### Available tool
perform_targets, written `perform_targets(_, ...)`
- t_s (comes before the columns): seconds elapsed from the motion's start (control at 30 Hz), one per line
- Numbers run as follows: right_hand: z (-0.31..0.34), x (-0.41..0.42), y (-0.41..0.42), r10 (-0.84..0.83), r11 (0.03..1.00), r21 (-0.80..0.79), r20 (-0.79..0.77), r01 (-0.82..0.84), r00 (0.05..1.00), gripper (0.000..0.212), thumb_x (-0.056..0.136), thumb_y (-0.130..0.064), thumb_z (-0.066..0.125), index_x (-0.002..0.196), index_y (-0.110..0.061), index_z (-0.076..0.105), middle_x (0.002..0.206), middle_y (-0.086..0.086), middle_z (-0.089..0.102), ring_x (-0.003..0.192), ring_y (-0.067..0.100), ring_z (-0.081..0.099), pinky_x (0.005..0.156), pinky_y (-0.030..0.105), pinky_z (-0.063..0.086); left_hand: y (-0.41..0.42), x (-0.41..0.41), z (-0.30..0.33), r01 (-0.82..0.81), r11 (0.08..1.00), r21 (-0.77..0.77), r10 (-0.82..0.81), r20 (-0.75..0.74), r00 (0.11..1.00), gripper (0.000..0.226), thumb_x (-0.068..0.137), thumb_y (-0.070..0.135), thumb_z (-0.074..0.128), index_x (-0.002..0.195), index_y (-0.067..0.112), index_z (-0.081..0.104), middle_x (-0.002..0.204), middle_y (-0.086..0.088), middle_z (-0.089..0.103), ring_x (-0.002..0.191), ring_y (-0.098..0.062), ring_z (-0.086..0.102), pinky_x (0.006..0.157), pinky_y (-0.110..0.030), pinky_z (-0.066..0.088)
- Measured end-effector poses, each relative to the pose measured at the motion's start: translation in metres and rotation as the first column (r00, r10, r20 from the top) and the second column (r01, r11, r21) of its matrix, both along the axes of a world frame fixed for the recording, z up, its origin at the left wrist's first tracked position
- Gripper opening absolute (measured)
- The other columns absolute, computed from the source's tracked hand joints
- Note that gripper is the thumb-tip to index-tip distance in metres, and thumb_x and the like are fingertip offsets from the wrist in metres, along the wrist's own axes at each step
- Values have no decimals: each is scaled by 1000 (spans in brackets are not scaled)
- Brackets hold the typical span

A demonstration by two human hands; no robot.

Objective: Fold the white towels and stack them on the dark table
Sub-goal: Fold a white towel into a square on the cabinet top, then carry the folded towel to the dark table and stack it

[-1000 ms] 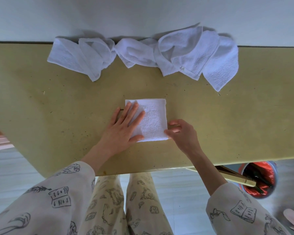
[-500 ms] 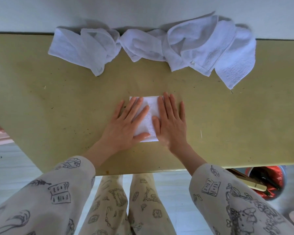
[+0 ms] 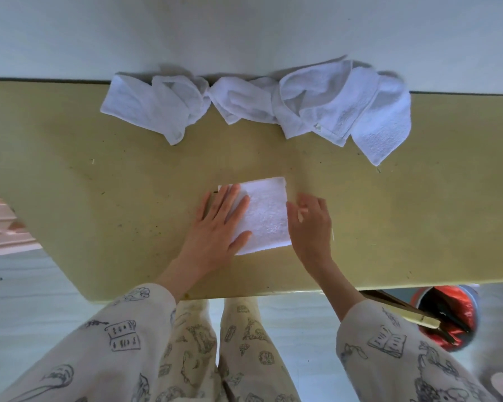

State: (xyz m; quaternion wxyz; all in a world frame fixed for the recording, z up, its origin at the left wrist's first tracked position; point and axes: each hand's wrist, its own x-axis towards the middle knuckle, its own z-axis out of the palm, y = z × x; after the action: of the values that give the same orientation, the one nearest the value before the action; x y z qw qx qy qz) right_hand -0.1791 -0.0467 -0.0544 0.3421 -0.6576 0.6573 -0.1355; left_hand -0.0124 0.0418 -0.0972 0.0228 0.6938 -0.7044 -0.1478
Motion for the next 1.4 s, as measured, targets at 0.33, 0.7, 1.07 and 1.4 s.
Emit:
perform_targets(0.33, 4, 28, 1, 221, 941, 319, -329, -112, 918, 39, 88, -41, 55, 106, -6, 56, 108, 6, 56, 106, 27, 52, 88, 36, 32, 35, -15, 14, -150, 989, 11, 151, -42, 988, 45, 92, 25, 29, 136, 17, 39, 145, -7, 38, 133, -24, 33, 106, -47, 29)
perform_targets(0.7, 27, 46, 9, 291, 900, 396, -228, -185, 929, 22, 85, -19, 54, 98, -2, 58, 106, 14, 61, 104, 31, 53, 80, 35, 42, 41, -15, 48, -458, 885, 80, 453, -363, 814, 38, 91, 8, 42, 128, 13, 47, 138, -3, 42, 129, -21, 37, 103, -35, 34)
perform_targets(1.07, 109, 94, 107, 652, 758, 51, -92, -651, 752, 12, 88, -18, 55, 77, -17, 50, 78, 0, 50, 63, 14, 44, 52, 25, 26, 209, 25, 127, -862, 508, -4, 737, -516, 437, 34, 93, 9, 46, 126, 13, 51, 128, -4, 52, 122, -17, 46, 104, -25, 35)
perform_targets(1.4, 173, 160, 359, 974, 223, -134, -4, -966, 226, 6, 85, -20, 60, 86, -14, 61, 86, 1, 54, 77, 24, 50, 63, 28, 28, 494, -30, 209, -995, -64, -73, 870, -493, -19, 34, 96, 15, 44, 128, 16, 51, 131, 1, 53, 117, -19, 53, 96, -21, 37)
